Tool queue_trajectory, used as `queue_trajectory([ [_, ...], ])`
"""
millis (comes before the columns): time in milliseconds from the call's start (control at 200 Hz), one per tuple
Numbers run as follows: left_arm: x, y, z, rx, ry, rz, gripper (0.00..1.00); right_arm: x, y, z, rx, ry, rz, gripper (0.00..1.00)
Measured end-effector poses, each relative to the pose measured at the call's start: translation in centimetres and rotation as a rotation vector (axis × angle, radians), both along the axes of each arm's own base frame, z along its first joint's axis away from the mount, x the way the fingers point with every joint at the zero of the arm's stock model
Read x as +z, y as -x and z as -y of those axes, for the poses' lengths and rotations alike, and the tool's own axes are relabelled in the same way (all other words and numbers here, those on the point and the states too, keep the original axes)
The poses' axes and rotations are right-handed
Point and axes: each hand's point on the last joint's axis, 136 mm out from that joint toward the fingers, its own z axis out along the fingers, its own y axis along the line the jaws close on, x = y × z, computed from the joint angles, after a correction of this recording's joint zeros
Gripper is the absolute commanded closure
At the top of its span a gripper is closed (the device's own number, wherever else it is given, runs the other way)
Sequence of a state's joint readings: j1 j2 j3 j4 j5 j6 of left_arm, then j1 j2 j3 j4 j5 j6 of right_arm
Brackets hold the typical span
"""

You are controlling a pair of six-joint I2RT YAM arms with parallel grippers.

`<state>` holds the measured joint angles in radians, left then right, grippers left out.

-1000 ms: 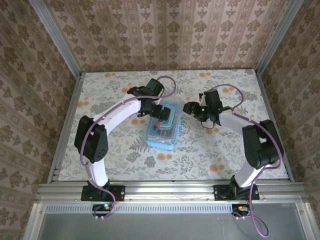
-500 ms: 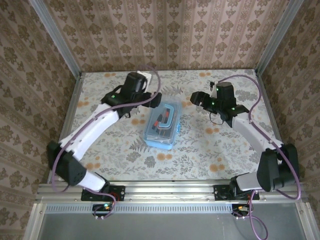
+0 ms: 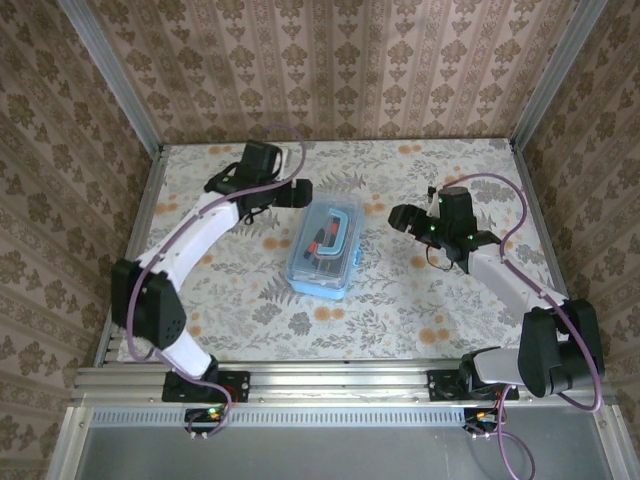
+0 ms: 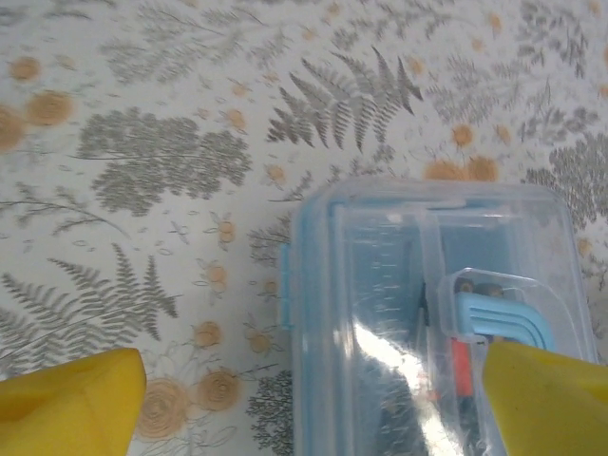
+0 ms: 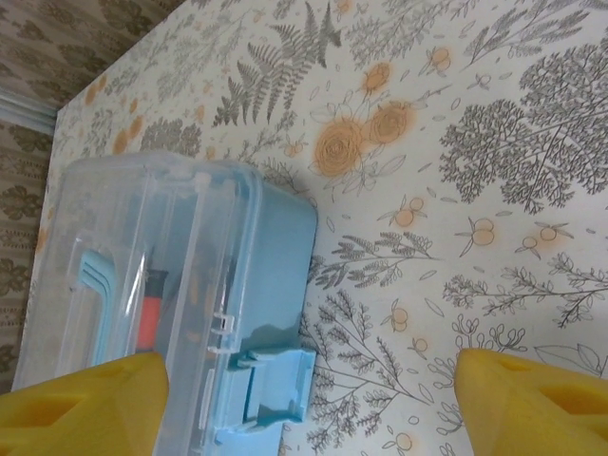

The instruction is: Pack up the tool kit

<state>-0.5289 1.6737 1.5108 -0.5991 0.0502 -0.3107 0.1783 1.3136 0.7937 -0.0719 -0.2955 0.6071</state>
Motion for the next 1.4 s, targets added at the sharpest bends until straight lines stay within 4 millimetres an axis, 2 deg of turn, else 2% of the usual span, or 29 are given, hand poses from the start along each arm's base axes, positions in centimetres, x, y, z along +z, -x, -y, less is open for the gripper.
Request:
queue_trajectory([
  [85, -1.2, 0.6, 2.0, -0.058, -0.048, -0.046, 0.07, -0.8, 0.5, -0.1, 0.014, -0.001, -0.017, 0.18],
  [185, -3.1, 2.4, 3.8, -0.133, -0.109, -0.107, 0.07, -1.6, 1.0, -0.3, 0.025, -0.007, -0.031, 0.16],
  [295, -5.2, 4.2, 4.8, -0.191, -0.164, -0.175, 0.08, -2.1, 1.4, -0.3, 0.030, -0.010, -0.044, 0.16],
  [355, -5.9, 4.5, 4.9, -0.203, -0.179, -0.193, 0.08, -2.2, 1.4, -0.3, 0.030, -0.010, -0.048, 0.17],
  [695, -6.1, 4.4, 4.8, -0.203, -0.172, -0.201, 0.13, -2.8, 2.1, -0.3, 0.035, -0.008, -0.087, 0.17],
  [1140, -6.3, 4.3, 4.6, -0.195, -0.178, -0.205, 0.13, -2.9, 2.1, -0.3, 0.035, -0.008, -0.090, 0.17],
  [1395, -7.9, 4.8, 4.2, -0.195, -0.222, -0.252, 0.09, -2.9, 2.3, -0.3, 0.035, -0.006, -0.097, 0.17],
])
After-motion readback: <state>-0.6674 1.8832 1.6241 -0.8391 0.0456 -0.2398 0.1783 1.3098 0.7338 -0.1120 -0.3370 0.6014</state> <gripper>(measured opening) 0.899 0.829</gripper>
